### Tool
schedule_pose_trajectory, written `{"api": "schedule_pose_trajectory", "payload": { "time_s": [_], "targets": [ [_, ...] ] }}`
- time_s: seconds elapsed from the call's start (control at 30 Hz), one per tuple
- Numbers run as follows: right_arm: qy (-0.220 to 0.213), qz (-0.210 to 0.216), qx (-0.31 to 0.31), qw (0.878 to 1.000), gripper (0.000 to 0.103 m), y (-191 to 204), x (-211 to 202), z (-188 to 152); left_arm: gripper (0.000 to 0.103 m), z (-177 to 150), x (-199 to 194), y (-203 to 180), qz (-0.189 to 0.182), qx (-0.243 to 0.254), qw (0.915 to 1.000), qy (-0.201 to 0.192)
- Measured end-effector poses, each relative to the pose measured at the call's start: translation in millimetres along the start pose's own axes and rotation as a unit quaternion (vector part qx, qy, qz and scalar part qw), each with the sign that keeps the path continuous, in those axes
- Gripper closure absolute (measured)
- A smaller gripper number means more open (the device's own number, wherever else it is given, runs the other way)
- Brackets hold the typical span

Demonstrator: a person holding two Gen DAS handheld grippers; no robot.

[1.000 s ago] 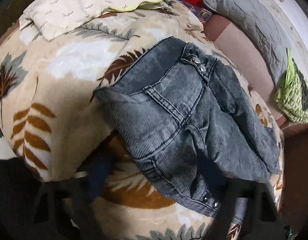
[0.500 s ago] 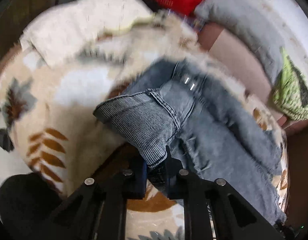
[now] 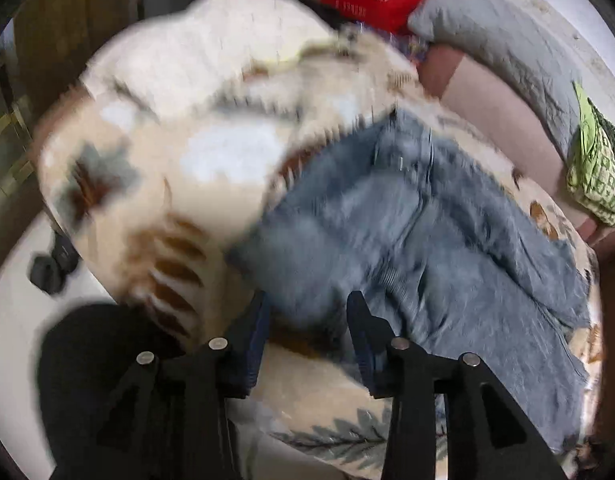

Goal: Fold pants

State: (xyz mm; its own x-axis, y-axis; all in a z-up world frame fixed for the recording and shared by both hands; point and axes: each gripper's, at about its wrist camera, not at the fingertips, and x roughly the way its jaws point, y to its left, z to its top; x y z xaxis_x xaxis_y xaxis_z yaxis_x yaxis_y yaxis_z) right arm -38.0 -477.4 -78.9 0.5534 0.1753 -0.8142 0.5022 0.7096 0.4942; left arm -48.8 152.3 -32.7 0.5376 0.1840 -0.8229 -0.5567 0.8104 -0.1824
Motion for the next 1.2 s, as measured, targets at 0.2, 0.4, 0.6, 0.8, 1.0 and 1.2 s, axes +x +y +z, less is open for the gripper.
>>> {"api": "schedule_pose_trajectory", "payload": {
  "time_s": [0.2,0.4,0.6,0.8,1.0,1.2],
  "targets": [
    [-0.044,0.057,-0.042,0.997,0.028,37.3,-30.7,11.5,0.04,18.2,-40.4,-20.2,-0.012,0.039,0.9943,-0.099],
    [0.068,0.033,0.009,0.997,0.015,14.9,36.9,6.5,0.018,11.3,14.4,-51.8,-0.032,0.111,0.9933,-0.009],
    [0.03,0.099,-0.005,0.995,0.017,48.5,11.2,43.3,0.037,38.0,36.9,-51.5,-0.055,0.084,0.9946,0.027],
    [0.046,0.145,0.023,0.988,0.017,100.7,66.5,111.9,0.029,107.6,54.1,-66.9,-0.072,0.058,0.9957,0.0],
    [0.109,0.153,0.089,0.978,0.017,103.0,152.2,132.6,0.029,142.1,131.7,-50.5,-0.053,-0.008,0.9957,0.076],
    [0.096,0.162,0.091,0.978,0.017,98.1,168.7,136.7,0.03,149.1,152.5,-63.6,-0.108,0.003,0.9898,0.092]
  ]
}}
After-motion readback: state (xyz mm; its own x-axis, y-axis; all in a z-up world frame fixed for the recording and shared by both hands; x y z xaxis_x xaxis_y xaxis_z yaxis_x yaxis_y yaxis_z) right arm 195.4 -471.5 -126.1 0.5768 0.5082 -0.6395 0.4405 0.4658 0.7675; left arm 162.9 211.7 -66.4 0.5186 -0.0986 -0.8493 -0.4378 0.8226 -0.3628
